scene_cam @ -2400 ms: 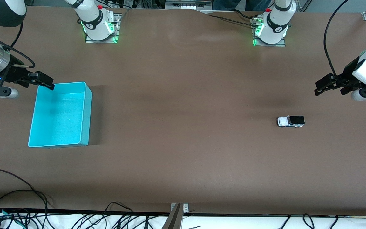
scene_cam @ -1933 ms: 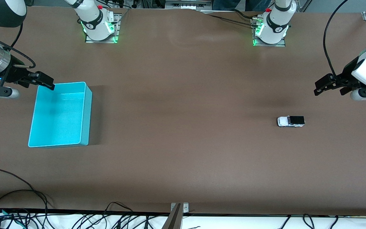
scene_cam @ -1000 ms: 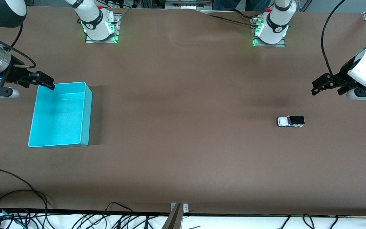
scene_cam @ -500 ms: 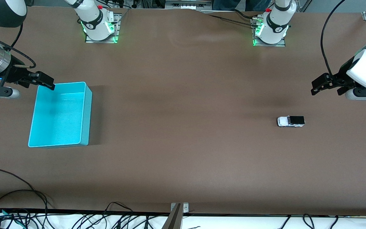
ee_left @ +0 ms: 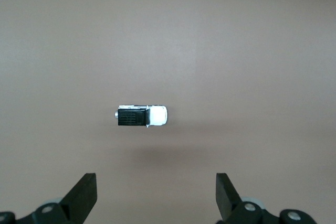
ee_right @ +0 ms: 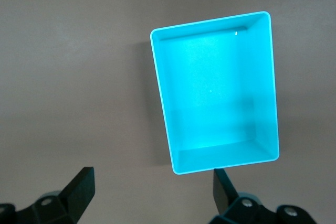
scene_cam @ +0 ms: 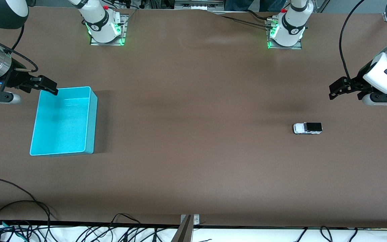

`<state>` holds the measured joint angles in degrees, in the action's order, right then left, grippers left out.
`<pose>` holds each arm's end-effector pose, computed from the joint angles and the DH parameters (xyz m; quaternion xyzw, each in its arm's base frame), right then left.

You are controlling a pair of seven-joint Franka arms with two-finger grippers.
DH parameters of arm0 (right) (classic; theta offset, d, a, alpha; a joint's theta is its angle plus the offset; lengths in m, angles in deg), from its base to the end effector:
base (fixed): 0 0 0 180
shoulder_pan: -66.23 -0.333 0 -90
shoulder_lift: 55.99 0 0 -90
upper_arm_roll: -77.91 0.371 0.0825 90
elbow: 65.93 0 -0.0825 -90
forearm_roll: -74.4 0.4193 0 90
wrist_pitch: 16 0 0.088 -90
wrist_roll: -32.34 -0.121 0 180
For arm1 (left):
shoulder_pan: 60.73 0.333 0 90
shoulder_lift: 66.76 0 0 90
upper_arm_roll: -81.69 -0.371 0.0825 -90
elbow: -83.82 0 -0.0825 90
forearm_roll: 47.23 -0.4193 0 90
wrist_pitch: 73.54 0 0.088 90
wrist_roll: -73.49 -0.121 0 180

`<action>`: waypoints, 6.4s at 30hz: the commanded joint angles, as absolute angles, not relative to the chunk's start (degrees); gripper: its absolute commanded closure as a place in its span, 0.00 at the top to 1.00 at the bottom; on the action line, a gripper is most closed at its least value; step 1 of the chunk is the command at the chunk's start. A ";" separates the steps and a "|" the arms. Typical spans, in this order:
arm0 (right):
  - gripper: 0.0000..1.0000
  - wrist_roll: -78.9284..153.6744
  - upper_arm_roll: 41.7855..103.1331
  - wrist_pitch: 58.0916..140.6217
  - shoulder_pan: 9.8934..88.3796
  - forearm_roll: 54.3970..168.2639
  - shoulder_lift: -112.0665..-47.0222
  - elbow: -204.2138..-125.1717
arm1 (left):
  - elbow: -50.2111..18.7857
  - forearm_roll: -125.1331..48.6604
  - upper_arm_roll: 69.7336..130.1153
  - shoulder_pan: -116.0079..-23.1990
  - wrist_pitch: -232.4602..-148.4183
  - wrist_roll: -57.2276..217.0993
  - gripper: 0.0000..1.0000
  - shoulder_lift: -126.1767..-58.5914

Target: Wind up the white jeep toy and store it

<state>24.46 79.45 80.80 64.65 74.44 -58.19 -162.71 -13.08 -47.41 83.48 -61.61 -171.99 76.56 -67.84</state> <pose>0.6062 0.0328 0.5923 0.9990 -0.0416 -0.0190 0.0010 0.6045 -0.0277 0.6056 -1.0000 -0.0033 -0.0042 0.0011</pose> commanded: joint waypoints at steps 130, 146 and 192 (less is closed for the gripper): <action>1.00 25.31 79.93 81.03 64.65 74.84 -57.75 -162.88 | -36.50 -55.93 83.27 -55.37 -209.59 -5.52 1.00 -87.15; 1.00 24.96 79.84 80.86 64.65 74.84 -57.75 -162.88 | -36.06 -55.84 83.27 -54.66 -214.08 -12.12 1.00 -91.02; 1.00 24.52 79.93 80.94 64.65 74.84 -57.75 -162.79 | -35.45 -56.37 83.09 -53.26 -216.01 -16.69 0.04 -92.60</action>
<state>24.48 79.88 81.01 64.53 74.46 -58.19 -162.71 -36.48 -55.03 83.09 -54.84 -215.71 -13.89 -91.88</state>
